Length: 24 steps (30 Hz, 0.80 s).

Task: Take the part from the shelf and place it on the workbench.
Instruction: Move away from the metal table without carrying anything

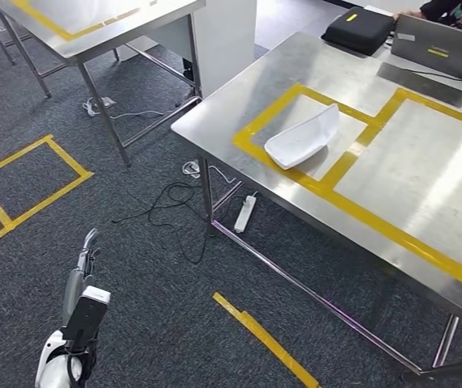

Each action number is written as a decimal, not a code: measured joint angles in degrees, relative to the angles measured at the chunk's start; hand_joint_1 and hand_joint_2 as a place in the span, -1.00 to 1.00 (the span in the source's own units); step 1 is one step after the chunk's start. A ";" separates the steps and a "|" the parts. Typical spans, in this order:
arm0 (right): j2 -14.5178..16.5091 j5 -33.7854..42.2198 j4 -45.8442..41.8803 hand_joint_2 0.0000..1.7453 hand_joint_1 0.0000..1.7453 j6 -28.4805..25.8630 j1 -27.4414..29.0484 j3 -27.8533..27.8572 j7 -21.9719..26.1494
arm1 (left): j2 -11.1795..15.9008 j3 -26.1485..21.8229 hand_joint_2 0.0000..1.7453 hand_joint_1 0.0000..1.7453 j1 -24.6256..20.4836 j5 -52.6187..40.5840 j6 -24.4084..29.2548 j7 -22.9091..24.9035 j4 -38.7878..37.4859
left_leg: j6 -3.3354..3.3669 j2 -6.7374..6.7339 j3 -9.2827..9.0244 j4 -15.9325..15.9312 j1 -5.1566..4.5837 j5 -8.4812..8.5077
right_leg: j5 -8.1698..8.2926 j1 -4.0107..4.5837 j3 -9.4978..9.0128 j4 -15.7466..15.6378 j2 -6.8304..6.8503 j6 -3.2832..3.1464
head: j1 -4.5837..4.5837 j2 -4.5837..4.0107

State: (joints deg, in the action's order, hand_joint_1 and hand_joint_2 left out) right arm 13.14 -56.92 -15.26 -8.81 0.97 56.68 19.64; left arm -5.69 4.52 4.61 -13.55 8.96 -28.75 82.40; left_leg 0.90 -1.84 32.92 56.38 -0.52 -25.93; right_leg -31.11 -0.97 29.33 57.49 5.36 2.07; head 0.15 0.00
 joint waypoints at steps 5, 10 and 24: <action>-0.19 -0.09 0.00 -1.00 -1.00 0.02 0.36 -0.01 0.04 | -0.22 -0.15 -1.00 -1.00 0.18 0.01 -0.03 0.01 0.18 | 1.13 3.33 0.19 -0.23 -0.08 0.46 | -7.26 -0.04 7.58 15.79 -5.22 0.20 | -0.39 0.00; -0.46 -1.02 0.01 -1.00 -1.00 0.33 0.44 -0.02 0.23 | -0.26 -0.39 -1.00 -1.00 0.78 0.61 -1.55 0.02 0.36 | 0.84 7.21 0.26 0.31 -0.31 0.50 | 0.78 -0.03 1.88 2.42 -8.80 -0.76 | -0.35 0.00; -0.92 -5.81 -0.33 -1.00 -1.00 2.03 1.73 0.20 0.66 | -0.66 -8.46 -1.00 -1.00 5.59 5.00 -6.94 -3.83 1.63 | -2.69 0.22 4.30 8.43 1.04 -1.78 | 0.74 -0.10 -0.87 -1.07 -0.92 -2.10 | 0.43 0.00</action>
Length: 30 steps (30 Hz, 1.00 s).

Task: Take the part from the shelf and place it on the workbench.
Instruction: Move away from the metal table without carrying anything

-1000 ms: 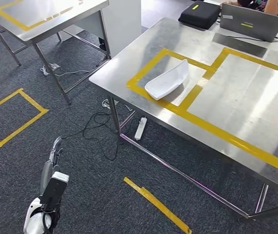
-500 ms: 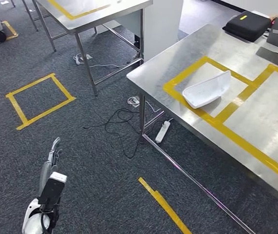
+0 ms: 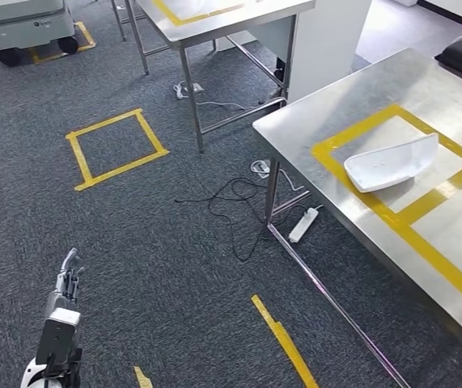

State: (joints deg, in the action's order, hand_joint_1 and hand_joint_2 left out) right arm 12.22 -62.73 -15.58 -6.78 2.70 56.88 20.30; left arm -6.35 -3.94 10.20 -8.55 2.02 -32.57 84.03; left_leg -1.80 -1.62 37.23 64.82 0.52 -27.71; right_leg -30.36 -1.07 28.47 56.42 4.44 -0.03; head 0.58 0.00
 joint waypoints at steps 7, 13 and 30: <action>0.00 -3.52 -0.23 -1.00 -1.00 0.22 -0.55 1.72 0.65 | -0.31 -12.33 -1.00 -1.00 -3.43 -5.60 0.82 -0.39 -12.33 | 2.57 -0.02 -4.28 -8.38 -0.70 1.83 | -2.31 0.10 -0.58 1.05 0.57 2.16 | -0.14 0.00; -0.06 -6.26 -0.28 -1.00 -1.00 0.73 -0.16 3.78 0.77 | 0.90 -22.33 -1.00 -1.00 -9.03 -10.14 3.05 -3.39 -37.34 | 3.44 4.25 -4.60 -8.52 -1.00 1.78 | -6.68 0.21 8.07 15.89 -4.47 1.85 | -0.42 0.00; -0.24 -10.26 -0.76 -1.00 -1.00 0.87 0.19 7.08 1.06 | 1.60 -28.75 -1.00 -1.00 -10.72 -17.13 4.41 6.15 -68.43 | 0.21 1.10 0.55 2.22 0.02 -1.39 | -0.07 0.33 -0.13 -0.12 -0.32 -0.40 | 0.41 0.00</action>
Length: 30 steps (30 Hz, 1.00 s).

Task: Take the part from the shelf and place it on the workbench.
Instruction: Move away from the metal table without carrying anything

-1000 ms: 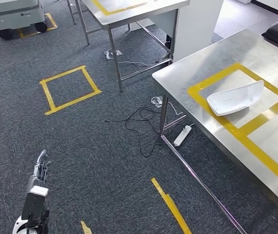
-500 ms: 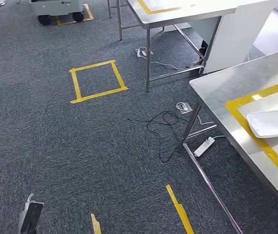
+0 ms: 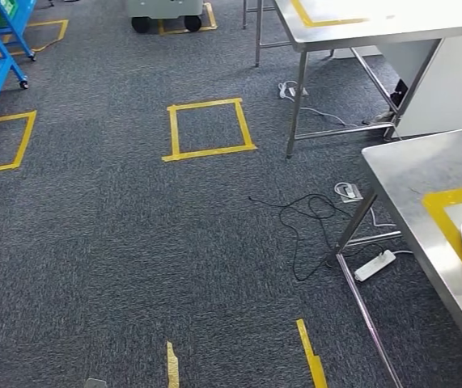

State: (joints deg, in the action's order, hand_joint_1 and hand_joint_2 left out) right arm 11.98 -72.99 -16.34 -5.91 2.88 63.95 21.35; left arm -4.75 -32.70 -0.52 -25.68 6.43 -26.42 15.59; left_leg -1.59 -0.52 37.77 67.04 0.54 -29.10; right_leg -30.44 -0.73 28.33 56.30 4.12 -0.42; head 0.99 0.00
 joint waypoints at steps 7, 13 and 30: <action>0.00 -1.38 -0.09 -1.00 -1.00 0.09 -0.52 0.48 -0.06 | -0.31 0.14 -1.00 -1.00 -0.36 -2.39 -0.04 4.26 -1.82 | 2.32 -1.88 -5.42 -10.19 -1.00 2.37 | -2.14 0.15 -1.32 0.38 2.03 2.22 | -0.18 0.00; 0.00 -2.92 -0.14 -1.00 -1.00 0.46 0.09 1.22 -0.37 | -1.23 0.24 -1.00 -1.00 -0.58 -3.29 -0.05 4.86 -2.28 | 3.49 2.68 -5.79 -10.50 -1.14 2.53 | -8.85 0.06 8.08 17.47 -3.99 2.33 | -0.56 0.00; 0.20 -6.46 -1.52 -1.00 -1.00 0.98 0.26 3.28 -0.64 | -1.60 0.08 -1.00 -1.00 -0.39 -5.00 0.29 5.22 -2.69 | -0.14 0.97 2.06 5.70 -0.17 -4.39 | 0.88 0.11 1.41 0.39 -1.22 -0.38 | -0.04 0.00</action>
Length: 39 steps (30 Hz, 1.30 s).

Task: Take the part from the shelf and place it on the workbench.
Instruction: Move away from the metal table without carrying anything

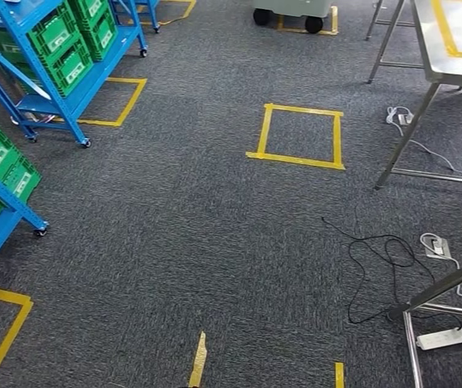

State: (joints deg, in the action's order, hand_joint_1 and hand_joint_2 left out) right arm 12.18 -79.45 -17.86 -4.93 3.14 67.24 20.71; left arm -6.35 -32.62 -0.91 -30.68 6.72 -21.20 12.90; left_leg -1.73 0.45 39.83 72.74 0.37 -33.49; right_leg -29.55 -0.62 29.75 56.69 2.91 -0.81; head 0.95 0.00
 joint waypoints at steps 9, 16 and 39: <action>0.22 -1.39 -0.20 -1.00 -1.00 -0.32 -0.59 0.91 0.01 | 0.07 -0.10 -1.00 -1.00 0.02 -1.13 0.63 -0.05 -0.01 | 2.63 -2.70 -8.40 -16.13 -0.79 6.13 | -2.45 0.13 -1.25 1.13 2.12 2.47 | -0.26 0.00; 0.28 -1.57 -0.26 -1.00 -1.00 -0.41 -0.23 1.38 0.01 | -0.23 -0.14 -1.00 -1.00 -0.19 -1.23 0.88 -0.07 -0.01 | 3.48 1.84 -9.71 -16.35 -0.74 5.54 | -4.50 -0.07 7.93 14.62 -2.98 2.81 | -0.73 0.00; 0.92 -2.43 -0.63 -1.00 -1.00 -0.90 -0.89 3.58 0.01 | -0.23 -0.92 -1.00 -1.00 0.14 -2.31 1.30 -0.11 -0.03 | 3.05 -0.25 -9.14 -16.02 -0.93 5.37 | -2.62 -0.09 -2.44 1.61 -1.58 2.54 | -0.23 0.00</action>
State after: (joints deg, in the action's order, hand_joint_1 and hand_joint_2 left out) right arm 13.10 -81.87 -18.49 -5.82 2.25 70.82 20.72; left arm -6.59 -33.55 -0.77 -32.99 8.02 -21.31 12.87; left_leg 1.31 0.21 30.69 56.72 -0.56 -28.12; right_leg -32.17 -0.72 27.31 58.30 1.32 1.74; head 0.72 0.00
